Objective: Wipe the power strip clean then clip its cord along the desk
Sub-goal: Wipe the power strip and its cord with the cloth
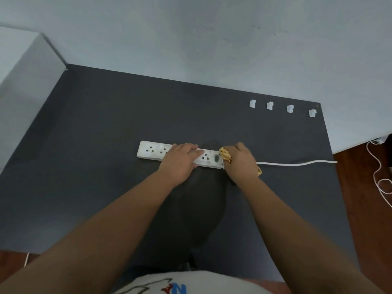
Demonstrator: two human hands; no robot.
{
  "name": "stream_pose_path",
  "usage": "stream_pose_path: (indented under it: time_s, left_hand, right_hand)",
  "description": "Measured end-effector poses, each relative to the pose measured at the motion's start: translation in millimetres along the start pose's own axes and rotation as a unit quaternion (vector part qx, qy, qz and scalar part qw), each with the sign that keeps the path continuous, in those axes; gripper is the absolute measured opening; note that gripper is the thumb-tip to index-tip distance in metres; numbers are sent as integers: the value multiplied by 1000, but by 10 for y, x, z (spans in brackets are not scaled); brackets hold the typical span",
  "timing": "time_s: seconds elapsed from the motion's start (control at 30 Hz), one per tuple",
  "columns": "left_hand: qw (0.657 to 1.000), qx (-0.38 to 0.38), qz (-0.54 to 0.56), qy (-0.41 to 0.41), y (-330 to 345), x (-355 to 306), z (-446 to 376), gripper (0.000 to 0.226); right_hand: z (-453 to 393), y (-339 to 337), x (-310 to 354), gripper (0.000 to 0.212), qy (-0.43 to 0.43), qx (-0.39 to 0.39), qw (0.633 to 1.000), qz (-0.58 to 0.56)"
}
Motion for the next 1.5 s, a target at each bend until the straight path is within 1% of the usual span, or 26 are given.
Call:
stream_pose_path:
  time_s: [0.17,0.2,0.3,0.33,0.47,0.5,0.6,0.63,0.67,0.73,0.77,0.83,0.9,0.97,1.0,1.03,1.1,1.13,1.17,1.2,1.3,1.33,1.37,1.4,1.47,1.5]
  left_hand:
    - [1000,-28,13,-3,-26,27,-25,48]
    - [999,-32,22,-7,-35,28,-28,48]
    - [998,-46,48,-22,-53,35,-23,48]
    - [997,-48,52,-25,-52,34,-18,48]
    - [998,-45,47,-26,-51,31,-17,48]
    - [998,-45,46,-26,-53,33,-19,48]
    - [998,-46,47,-26,-56,34,-16,48]
    - [998,-46,46,-27,-54,34,-13,48]
    - [997,-46,47,-28,-52,35,-9,48]
    - [997,-46,50,-33,-52,33,-1,48]
    - [997,-47,52,-33,-53,27,0,48]
    - [997,-50,54,-35,-57,19,5,48]
    - [996,-52,56,-37,-62,20,12,48]
    - [996,-54,58,-36,-68,17,21,49]
    - [996,-54,60,-36,-71,18,22,49]
    - [996,-53,61,-37,-70,22,24,49]
    - [996,-50,65,-42,-60,25,26,50]
    - [996,-48,65,-44,-56,24,27,50]
    - [996,-45,64,-46,-52,24,29,50]
    - [996,-41,64,-47,-51,28,28,50]
    - [996,-37,65,-48,-61,41,31,50]
    - [996,-37,65,-49,-66,39,33,50]
    - [996,-38,65,-50,-70,37,37,50]
    - [996,-39,66,-51,-69,32,38,49]
    - [995,-40,69,-52,-67,22,42,49]
    - [995,-39,71,-52,-66,19,42,49]
  right_hand:
    - [381,39,75,35,-103,57,991,60]
    - [404,-10,37,35,-96,51,993,35]
    - [246,-254,-89,35,-26,-46,996,-74]
    - [168,-257,-85,36,-13,-56,995,-84]
    - [97,-10,101,39,-19,13,999,-32]
    - [152,51,151,39,-38,30,998,-28]
    - [407,197,310,39,-156,114,981,-25]
    - [413,161,303,40,-166,106,980,-37]
    - [353,74,245,41,-143,70,986,-58]
    - [163,-90,46,41,-58,-20,995,-82]
    - [95,-117,-1,41,-30,-37,996,-76]
    - [29,-36,87,40,-35,-4,999,-31]
    - [66,108,267,40,-104,76,992,0]
    - [163,159,339,39,-170,144,975,-14]
    - [150,107,306,38,-174,139,974,-39]
    - [89,-2,213,38,-146,100,982,-68]
    - [-27,-232,-103,38,-42,-12,995,-94]
    - [-27,-256,-209,38,-3,-30,996,-86]
    - [9,-216,-238,38,10,-20,997,-76]
    - [66,-145,-209,38,-4,6,997,-75]
    - [305,-6,-76,36,-94,88,987,-96]
    - [352,-21,-81,34,-110,97,983,-109]
    - [339,-77,-130,33,-104,76,984,-127]
    - [288,-164,-230,32,-72,30,986,-145]
    - [208,-298,-468,33,17,-61,986,-152]
    - [194,-297,-529,33,51,-75,985,-148]
Point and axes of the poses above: each hand's wrist, its own z-axis away from the middle knuckle, its own y-axis out of the palm, x = y × z, the point moved 9 cm from there along -z, towards the middle knuckle, and after that the axes turned 6 degrees about -x, right-handed, at the moved point
